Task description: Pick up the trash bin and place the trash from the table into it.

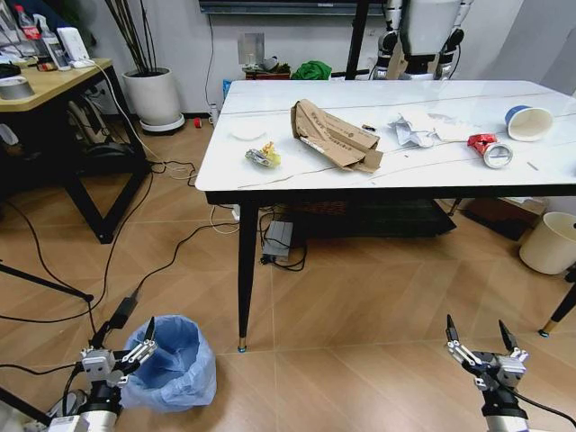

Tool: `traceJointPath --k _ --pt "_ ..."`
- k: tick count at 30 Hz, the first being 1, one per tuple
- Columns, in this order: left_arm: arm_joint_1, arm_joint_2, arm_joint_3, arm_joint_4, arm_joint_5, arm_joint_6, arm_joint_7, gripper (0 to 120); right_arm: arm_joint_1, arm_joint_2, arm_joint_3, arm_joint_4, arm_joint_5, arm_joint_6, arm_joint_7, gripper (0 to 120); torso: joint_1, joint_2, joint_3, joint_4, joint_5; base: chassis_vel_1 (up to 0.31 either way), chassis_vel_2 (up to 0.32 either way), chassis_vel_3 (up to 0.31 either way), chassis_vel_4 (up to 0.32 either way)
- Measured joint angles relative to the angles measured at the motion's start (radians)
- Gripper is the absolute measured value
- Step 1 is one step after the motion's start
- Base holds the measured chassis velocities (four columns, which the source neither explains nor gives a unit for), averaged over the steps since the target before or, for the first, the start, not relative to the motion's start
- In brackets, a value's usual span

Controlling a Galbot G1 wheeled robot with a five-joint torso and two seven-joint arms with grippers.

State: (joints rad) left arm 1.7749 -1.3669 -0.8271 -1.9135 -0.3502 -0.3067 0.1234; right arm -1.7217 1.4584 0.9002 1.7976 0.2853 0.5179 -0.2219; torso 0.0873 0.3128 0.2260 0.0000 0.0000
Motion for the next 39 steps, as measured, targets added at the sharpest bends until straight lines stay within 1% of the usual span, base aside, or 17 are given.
traceJointPath --k 6,8,11,24,27,32,34,36,37,39 --pt "-0.011 0.006 0.009 0.004 0.003 0.004 0.0 100 -0.008 -0.002 0.007 0.007 0.003 0.001 -0.001 100 -0.009 -0.028 -0.019 -0.0001 0.0 0.0 0.0 0.0 0.0" --pt "-0.011 0.006 0.008 0.005 0.002 0.004 0.0 100 -0.008 -0.002 0.007 0.008 0.003 0.0 -0.001 100 -0.01 -0.032 -0.022 -0.0001 -0.0001 0.0 0.0 0.0 0.0" --pt "-0.005 0.009 0.001 0.011 -0.001 0.002 0.001 100 -0.001 -0.002 0.002 0.006 -0.002 0.0 -0.001 100 -0.014 -0.047 -0.033 0.0 0.0 0.0 0.0 0.0 0.0" --pt "0.003 0.004 -0.002 0.01 0.001 -0.002 0.0 100 0.014 0.0 -0.017 -0.009 -0.014 -0.004 -0.001 100 -0.026 -0.097 -0.071 0.0 -0.0001 0.0 0.0 0.0 0.0" --pt "-0.003 0.006 -0.002 0.028 0.008 -0.013 -0.007 100 0.025 0.011 -0.022 -0.022 -0.015 -0.004 -0.005 100 -0.028 -0.108 -0.08 0.0 -0.0001 0.0 0.0 0.0 0.0" --pt "-0.018 0.0 -0.002 0.085 0.021 -0.035 -0.019 100 0.049 0.051 -0.038 -0.043 -0.032 -0.003 -0.01 100 -0.028 -0.111 -0.083 0.0001 -0.0005 0.0 0.0 0.0 0.0" --pt "-0.012 0.006 -0.003 0.08 0.013 -0.013 -0.027 100 0.057 0.07 -0.047 -0.053 -0.041 0.0 -0.012 100 -0.028 -0.111 -0.083 0.0001 -0.0001 0.0 0.0 0.0 0.0" --pt "-0.009 0.024 -0.007 0.061 -0.01 0.026 -0.028 100 0.066 0.092 -0.056 -0.073 -0.048 0.013 -0.015 100 -0.028 -0.11 -0.083 0.0001 -0.0003 0.0 0.0 0.0 0.0" --pt "-0.009 0.024 -0.007 0.061 -0.01 0.026 -0.028 100 0.066 0.092 -0.056 -0.073 -0.048 0.013 -0.015 100 -0.028 -0.11 -0.083 0.0001 -0.0003 0.0 0.0 0.0 0.0" --pt "-0.011 0.042 -0.009 0.054 -0.044 0.075 -0.03 100 0.072 0.117 -0.069 -0.112 -0.06 0.038 -0.022 100 -0.027 -0.109 -0.082 0.0 -0.0001 0.0 0.0 0.0 0.0"
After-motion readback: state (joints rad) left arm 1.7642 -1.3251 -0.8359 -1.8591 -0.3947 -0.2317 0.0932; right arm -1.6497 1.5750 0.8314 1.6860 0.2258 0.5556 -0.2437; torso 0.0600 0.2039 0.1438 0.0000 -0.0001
